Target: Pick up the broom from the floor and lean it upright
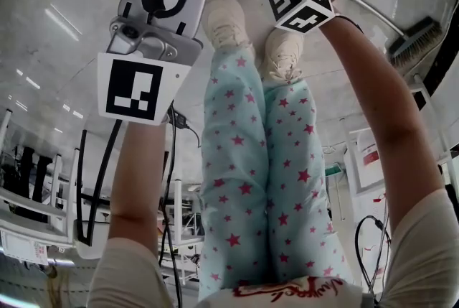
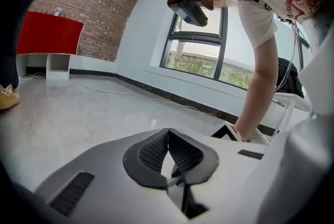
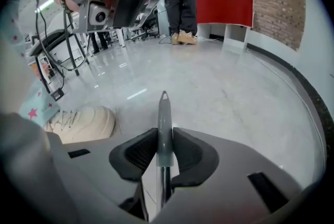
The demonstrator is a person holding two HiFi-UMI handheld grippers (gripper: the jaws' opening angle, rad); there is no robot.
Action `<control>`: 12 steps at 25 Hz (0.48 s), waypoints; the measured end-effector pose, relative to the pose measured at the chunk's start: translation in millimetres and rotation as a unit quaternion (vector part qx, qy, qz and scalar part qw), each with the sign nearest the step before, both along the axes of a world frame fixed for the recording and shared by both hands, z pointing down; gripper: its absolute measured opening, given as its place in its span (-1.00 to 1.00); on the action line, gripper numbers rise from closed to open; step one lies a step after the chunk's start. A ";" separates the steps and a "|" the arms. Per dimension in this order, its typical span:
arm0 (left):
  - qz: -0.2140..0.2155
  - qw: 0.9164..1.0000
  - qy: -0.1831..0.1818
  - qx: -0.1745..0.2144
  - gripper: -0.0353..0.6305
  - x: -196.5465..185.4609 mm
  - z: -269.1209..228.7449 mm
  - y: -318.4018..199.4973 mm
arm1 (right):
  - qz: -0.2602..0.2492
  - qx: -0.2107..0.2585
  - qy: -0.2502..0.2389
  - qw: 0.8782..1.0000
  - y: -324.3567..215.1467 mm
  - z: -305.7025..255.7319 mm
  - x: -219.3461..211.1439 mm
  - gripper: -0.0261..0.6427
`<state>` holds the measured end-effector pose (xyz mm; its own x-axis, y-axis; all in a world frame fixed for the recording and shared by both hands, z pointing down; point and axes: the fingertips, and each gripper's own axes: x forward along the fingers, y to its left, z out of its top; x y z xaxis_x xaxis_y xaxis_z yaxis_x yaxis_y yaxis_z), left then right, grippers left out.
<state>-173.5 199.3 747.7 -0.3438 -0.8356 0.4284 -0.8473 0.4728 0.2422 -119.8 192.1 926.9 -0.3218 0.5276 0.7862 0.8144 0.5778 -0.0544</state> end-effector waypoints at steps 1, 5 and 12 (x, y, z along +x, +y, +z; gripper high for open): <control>-0.002 1.000 0.000 0.001 -0.83 -2.2 -6.7 -1.3 | 0.011 -0.006 -0.010 1.000 -3.2 -13.0 -6.5 -0.60; -0.015 1.000 -0.003 -0.003 -0.83 -13.7 -42.9 -6.7 | 0.031 -0.029 -0.045 0.998 -13.1 -77.3 -27.3 -0.60; -0.021 0.999 -0.031 0.006 -0.83 -39.2 -137.9 -36.8 | 0.090 -0.052 -0.108 0.989 -53.6 -202.8 -69.6 -0.60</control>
<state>-212.7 162.5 609.9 -0.4038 -0.8253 0.3948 -0.8404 0.5051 0.1963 -189.4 138.5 724.1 -0.5722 0.5208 0.6335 0.6979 0.7149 0.0428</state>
